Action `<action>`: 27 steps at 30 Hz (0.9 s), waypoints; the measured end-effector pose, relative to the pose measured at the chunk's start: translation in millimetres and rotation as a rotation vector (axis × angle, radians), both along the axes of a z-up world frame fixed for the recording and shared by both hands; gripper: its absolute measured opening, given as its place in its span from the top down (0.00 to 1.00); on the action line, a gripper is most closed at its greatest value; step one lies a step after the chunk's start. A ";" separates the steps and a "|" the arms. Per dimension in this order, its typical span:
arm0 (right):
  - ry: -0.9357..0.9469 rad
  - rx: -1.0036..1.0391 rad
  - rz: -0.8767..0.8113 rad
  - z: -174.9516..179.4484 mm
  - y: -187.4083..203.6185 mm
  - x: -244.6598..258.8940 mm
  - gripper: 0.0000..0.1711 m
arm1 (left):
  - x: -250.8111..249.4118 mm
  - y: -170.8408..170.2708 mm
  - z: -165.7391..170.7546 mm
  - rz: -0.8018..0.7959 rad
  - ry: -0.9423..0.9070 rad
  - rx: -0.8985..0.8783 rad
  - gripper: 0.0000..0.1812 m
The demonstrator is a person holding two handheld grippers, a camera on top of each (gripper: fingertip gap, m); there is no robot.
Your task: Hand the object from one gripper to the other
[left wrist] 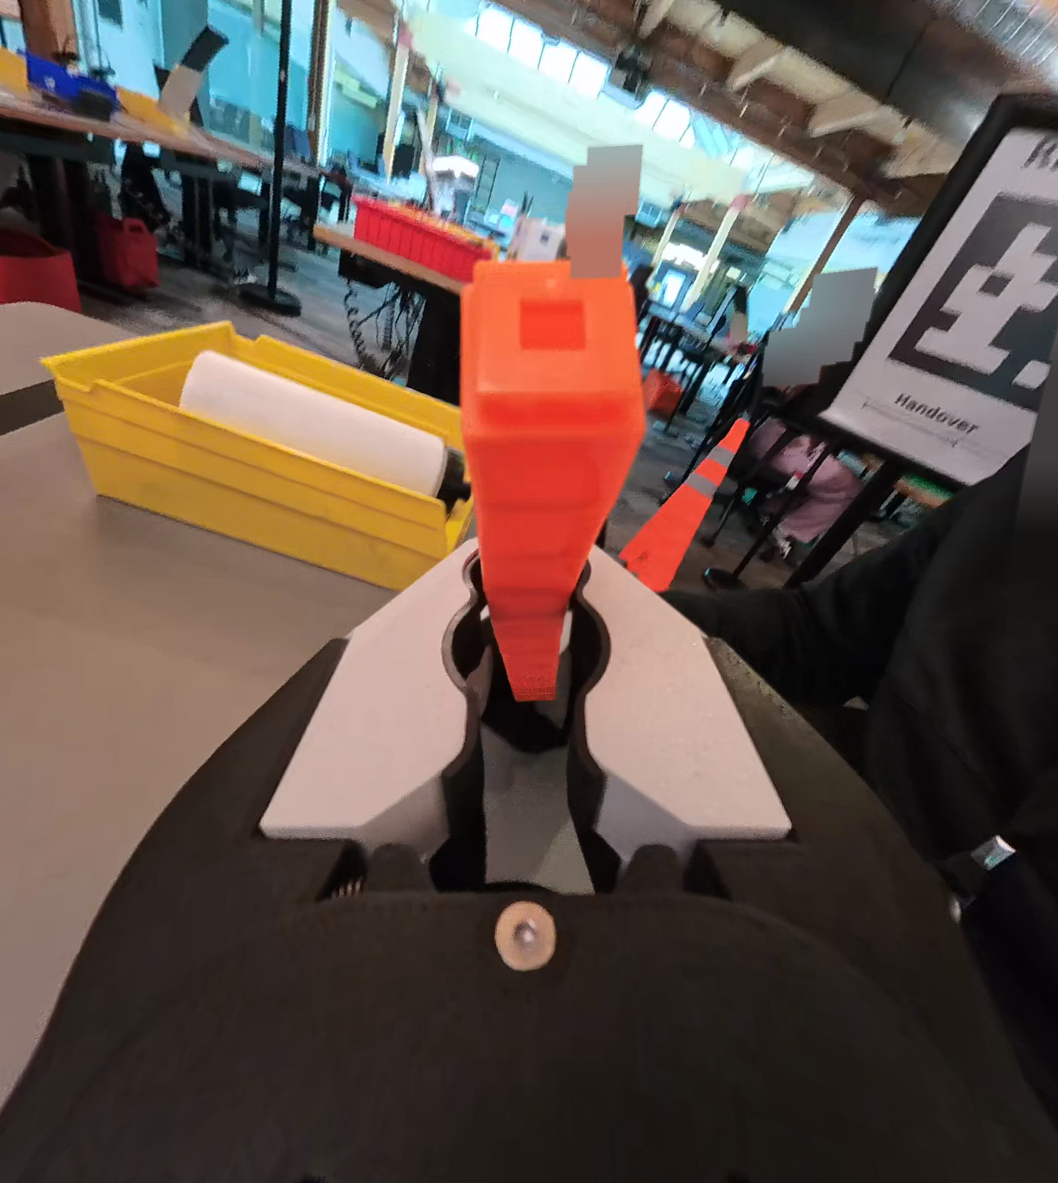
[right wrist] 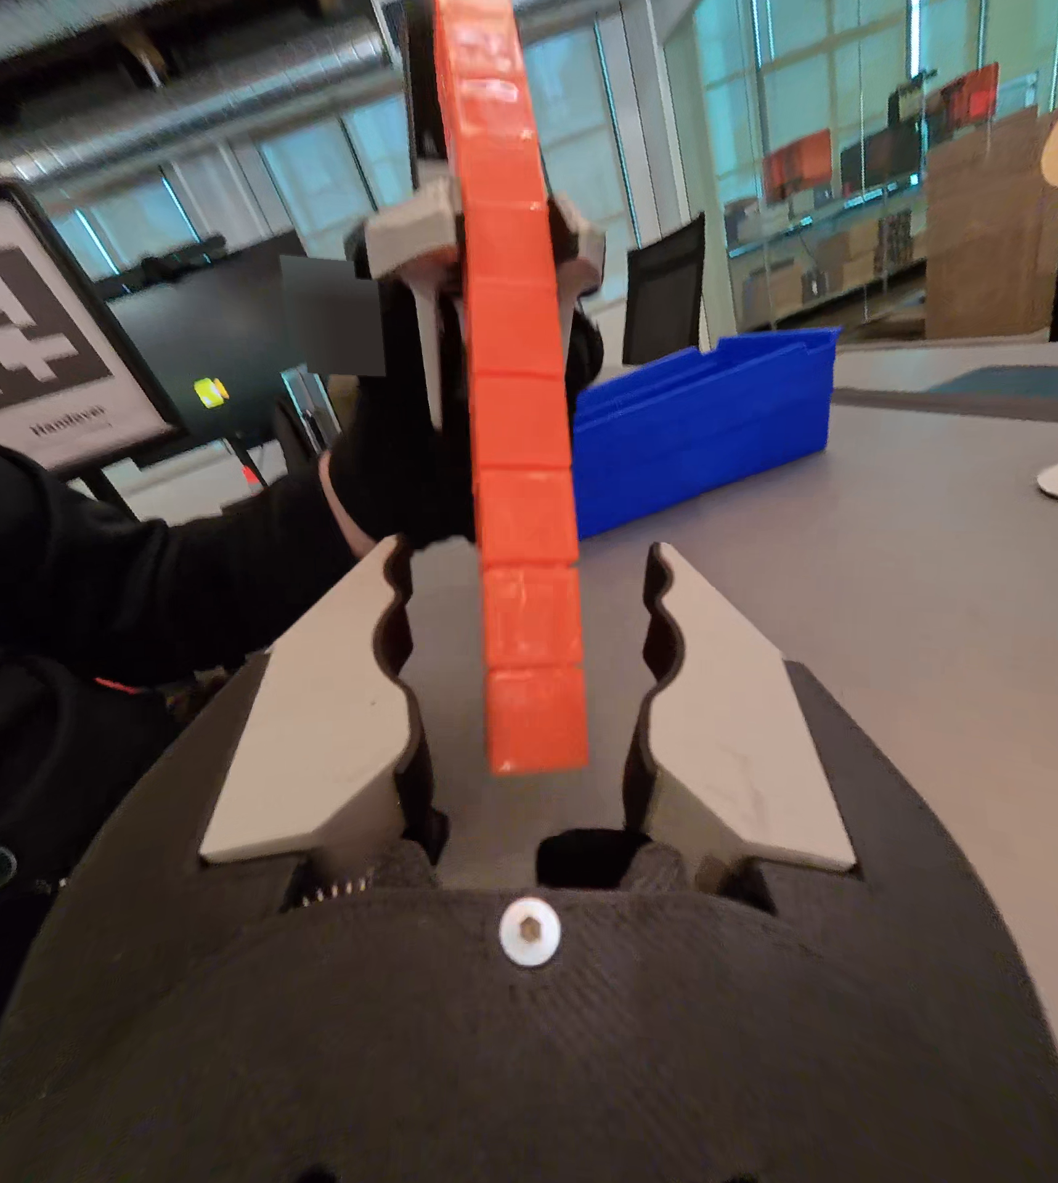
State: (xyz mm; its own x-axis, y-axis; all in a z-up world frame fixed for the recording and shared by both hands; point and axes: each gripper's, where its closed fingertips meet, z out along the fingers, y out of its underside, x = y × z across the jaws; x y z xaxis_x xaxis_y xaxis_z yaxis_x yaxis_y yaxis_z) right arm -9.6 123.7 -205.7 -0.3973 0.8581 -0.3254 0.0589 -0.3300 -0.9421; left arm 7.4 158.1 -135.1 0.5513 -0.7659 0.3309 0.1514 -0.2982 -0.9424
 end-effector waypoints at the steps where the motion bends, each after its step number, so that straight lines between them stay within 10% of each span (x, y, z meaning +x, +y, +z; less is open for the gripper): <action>1: -0.024 0.020 -0.009 -4.2 2.0 2.5 0.56 | -1.7 0.1 -2.5 -0.001 0.044 -0.013 0.89; 13: 0.017 0.407 -0.076 54.0 19.2 27.7 0.69 | 7.8 0.0 -53.9 -0.027 0.780 -0.075 0.89; 27: 0.079 0.587 0.014 69.2 -1.5 20.3 0.88 | 28.8 -5.0 -71.4 -0.108 0.880 -0.036 0.89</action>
State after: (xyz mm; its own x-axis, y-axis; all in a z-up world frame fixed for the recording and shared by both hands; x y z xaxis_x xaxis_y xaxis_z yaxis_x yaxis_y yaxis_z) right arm 10.7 122.2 -136.4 -0.4138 0.8800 0.2332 -0.0180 0.2482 -0.9685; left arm 36.2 153.1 -206.5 0.5426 -0.8257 -0.1541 -0.6545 -0.3006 -0.6937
